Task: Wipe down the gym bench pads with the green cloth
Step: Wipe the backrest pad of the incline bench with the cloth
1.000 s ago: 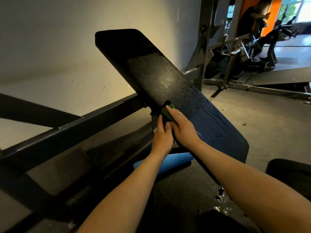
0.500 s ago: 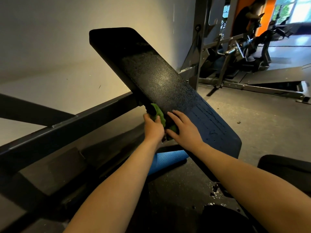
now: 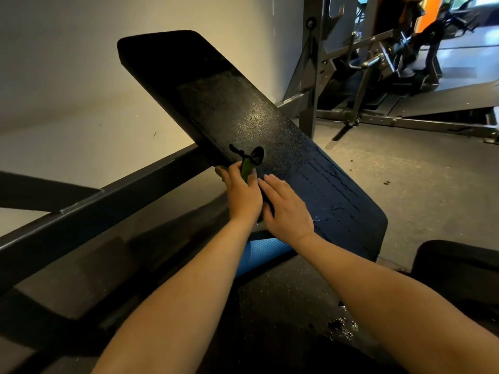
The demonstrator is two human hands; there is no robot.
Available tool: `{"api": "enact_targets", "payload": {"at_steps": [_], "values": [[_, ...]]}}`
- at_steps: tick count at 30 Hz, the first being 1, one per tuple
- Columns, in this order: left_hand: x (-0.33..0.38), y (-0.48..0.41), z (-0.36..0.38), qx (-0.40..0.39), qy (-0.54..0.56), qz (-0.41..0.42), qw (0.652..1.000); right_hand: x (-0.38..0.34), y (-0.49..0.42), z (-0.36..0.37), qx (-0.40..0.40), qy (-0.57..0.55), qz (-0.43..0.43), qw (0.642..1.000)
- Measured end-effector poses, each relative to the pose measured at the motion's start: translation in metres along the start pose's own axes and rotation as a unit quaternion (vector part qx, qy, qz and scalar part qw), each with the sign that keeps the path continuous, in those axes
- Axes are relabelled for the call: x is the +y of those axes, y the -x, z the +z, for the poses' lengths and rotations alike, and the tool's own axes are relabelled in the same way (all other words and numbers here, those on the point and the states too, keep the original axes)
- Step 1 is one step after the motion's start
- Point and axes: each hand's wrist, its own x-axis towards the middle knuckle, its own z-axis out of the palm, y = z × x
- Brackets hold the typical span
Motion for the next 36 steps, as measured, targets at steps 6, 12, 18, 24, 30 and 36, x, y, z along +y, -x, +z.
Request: {"api": "enact_targets", "payload": {"at_steps": [6,12,18,24,30,36], "values": [[-0.001,0.033,0.002,0.003,0.017,0.003,1.0,0.004,-0.001,-0.006,-0.022,-0.066,0.033,0.997],[-0.006,0.056,0.01,0.034,0.002,-0.053,0.998,0.012,-0.002,-0.003,-0.021,-0.115,0.038,0.992],[-0.006,0.047,0.016,0.091,0.011,-0.045,0.995,0.02,0.003,-0.005,-0.009,-0.063,0.005,0.998],[0.007,0.051,0.035,0.115,0.032,-0.097,0.988,0.055,0.01,-0.03,-0.05,0.034,-0.058,0.996],[0.011,0.068,0.045,0.124,0.026,-0.115,0.985,0.074,0.025,-0.033,-0.091,-0.078,-0.03,0.992],[0.0,0.111,0.064,0.114,0.017,-0.144,0.983,0.08,0.024,-0.04,-0.131,-0.106,-0.045,0.985]]}}
